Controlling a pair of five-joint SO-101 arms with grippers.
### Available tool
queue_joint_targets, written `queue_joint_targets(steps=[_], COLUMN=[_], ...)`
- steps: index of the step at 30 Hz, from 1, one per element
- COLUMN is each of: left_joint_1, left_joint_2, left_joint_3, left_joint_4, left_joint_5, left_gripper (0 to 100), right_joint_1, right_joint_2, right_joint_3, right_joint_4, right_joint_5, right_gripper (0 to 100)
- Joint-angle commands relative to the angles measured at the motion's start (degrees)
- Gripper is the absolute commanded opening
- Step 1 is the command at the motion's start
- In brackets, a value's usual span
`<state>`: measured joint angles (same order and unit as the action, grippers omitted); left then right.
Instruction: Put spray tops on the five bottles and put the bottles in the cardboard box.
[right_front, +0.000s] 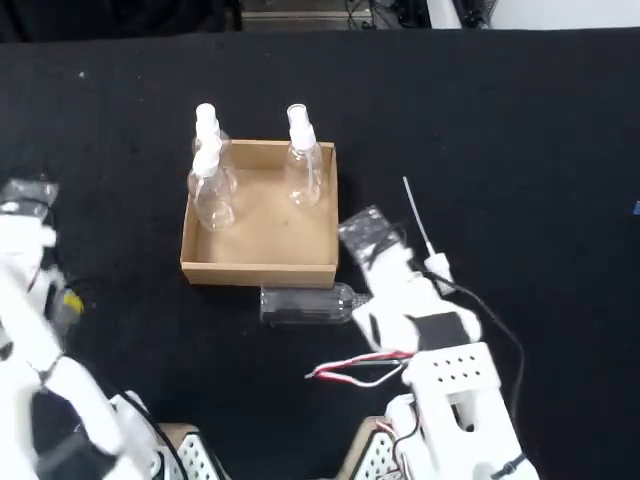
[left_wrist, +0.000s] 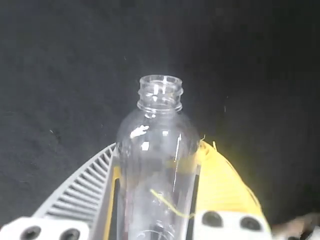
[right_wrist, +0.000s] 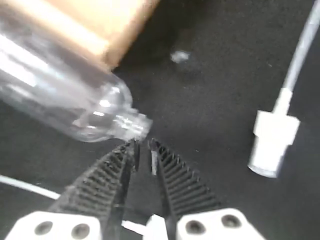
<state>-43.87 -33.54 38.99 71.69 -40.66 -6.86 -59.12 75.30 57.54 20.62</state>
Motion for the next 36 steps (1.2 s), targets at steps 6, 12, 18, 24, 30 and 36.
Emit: queue_joint_targets(steps=[6,12,18,24,30,36], left_joint_1=[7.87,11.03,10.86,11.12,10.86,10.77], left_joint_2=[-9.93,-9.76,-10.37,-10.37,-10.37,-10.90], left_joint_3=[9.36,10.59,13.32,19.12,24.13,24.04], left_joint_4=[-22.51,-33.67,-34.29,-39.65,-47.47,-47.21], left_joint_5=[34.20,46.51,49.58,49.93,49.76,49.85], left_gripper=[3,3,3,3,3,3], right_joint_1=[5.80,6.95,15.47,18.11,18.37,15.91], right_joint_2=[0.84,0.84,1.45,14.11,31.25,42.33], right_joint_3=[-15.78,-17.27,-19.21,-31.16,-42.77,-44.00], right_joint_4=[16.53,17.76,17.93,17.67,18.64,18.46], right_joint_5=[13.89,21.98,21.10,9.76,6.51,9.58], right_gripper=[18.5,22.2,22.2,22.2,22.2,22.2])
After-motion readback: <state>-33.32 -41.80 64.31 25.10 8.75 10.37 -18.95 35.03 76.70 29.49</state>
